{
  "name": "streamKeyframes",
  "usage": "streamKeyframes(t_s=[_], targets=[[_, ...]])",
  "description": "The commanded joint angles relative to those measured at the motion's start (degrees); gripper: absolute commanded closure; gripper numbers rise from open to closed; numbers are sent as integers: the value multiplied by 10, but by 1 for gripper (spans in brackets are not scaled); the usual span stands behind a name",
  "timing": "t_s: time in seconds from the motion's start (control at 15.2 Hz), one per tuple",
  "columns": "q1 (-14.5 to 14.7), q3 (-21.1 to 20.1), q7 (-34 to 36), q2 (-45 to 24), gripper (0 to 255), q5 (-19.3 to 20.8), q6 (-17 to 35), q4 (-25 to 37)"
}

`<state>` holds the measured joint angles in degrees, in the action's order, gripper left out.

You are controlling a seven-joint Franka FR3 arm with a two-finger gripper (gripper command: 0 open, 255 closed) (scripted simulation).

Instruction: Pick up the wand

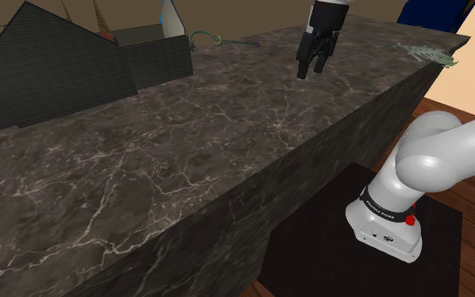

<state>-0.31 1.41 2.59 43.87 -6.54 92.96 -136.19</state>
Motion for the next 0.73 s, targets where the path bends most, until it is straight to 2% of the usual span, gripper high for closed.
streamKeyframes(t_s=[0.0,0.66], targets=[[0,0,0,0,0,0,0,0],[-6,-19,5,-211,0,40,81,161]])
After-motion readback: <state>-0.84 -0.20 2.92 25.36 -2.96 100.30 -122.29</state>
